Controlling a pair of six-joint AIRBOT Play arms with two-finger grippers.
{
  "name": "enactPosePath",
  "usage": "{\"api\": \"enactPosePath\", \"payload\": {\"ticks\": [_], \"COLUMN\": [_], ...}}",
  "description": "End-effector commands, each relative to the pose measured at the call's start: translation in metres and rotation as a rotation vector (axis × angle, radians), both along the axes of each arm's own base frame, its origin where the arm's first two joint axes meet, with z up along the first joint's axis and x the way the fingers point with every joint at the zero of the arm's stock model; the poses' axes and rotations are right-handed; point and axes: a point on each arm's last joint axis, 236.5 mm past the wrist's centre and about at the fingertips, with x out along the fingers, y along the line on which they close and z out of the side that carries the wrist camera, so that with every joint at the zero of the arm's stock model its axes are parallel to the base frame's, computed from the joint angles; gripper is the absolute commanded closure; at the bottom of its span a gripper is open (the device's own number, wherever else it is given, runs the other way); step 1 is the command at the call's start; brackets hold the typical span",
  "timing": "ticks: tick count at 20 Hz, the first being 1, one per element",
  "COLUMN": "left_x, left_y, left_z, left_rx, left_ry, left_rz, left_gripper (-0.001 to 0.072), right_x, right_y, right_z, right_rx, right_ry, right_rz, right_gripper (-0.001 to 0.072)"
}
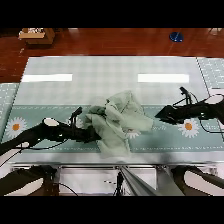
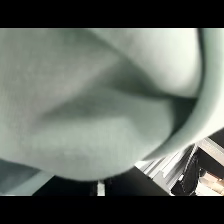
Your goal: Fold the shirts.
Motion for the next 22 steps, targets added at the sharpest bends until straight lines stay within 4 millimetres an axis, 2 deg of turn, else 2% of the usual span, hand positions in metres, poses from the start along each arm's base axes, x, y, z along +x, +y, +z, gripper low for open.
{"api": "enactPosePath", "payload": {"ticks": [1,3,8,10,13,14,15,16,17,19,21,22], "left_x": [0.0,0.0,0.0,0.0,-0.001,-0.001,-0.001,-0.001,0.0,0.006,0.019,0.028], "left_y": [0.0,0.0,0.0,0.0,-0.001,-0.001,-0.001,-0.002,-0.004,-0.009,-0.016,-0.016], "left_z": [0.001,0.001,0.001,0.001,0.002,0.002,0.002,0.004,0.007,0.023,0.06,0.087], "left_rx": [-0.003,-0.004,-0.005,-0.005,-0.009,-0.01,-0.011,-0.015,-0.026,-0.061,-0.134,-0.181], "left_ry": [0.002,-0.015,-0.016,-0.016,-0.013,-0.012,-0.013,-0.015,-0.027,-0.067,-0.136,-0.189], "left_rz": [-0.001,-0.014,-0.015,-0.015,-0.019,-0.02,-0.02,-0.025,-0.039,-0.062,-0.086,-0.097], "left_gripper": [0.0673,0.0673,0.0673,0.0673,0.0673,0.0673,0.0673,0.0673,0.0673,0.0674,0.0674,0.0674], "right_x": [-0.005,-0.01,-0.006,-0.009,-0.014,-0.016,-0.017,-0.017,-0.017,-0.012,0.006,0.019], "right_y": [0.005,0.002,0.007,0.024,0.071,0.081,0.086,0.09,0.092,0.093,0.085,0.073], "right_z": [-0.017,-0.02,-0.021,-0.028,-0.038,-0.041,-0.043,-0.039,-0.032,0.0,0.048,0.076], "right_rx": [-0.11,-0.134,-0.111,-0.078,-0.015,-0.02,-0.028,-0.021,-0.006,0.031,0.042,0.013], "right_ry": [0.028,0.055,0.076,0.106,0.125,0.119,0.107,0.103,0.097,0.021,-0.091,-0.176], "right_rz": [0.023,0.019,-0.028,-0.014,0.042,0.066,0.083,0.095,0.119,0.223,0.262,0.261], "right_gripper": [0.0228,0.0229,0.023,0.0231,0.0261,0.0352,0.0495,0.0689,0.0686,0.0686,0.0686,0.0686]}}
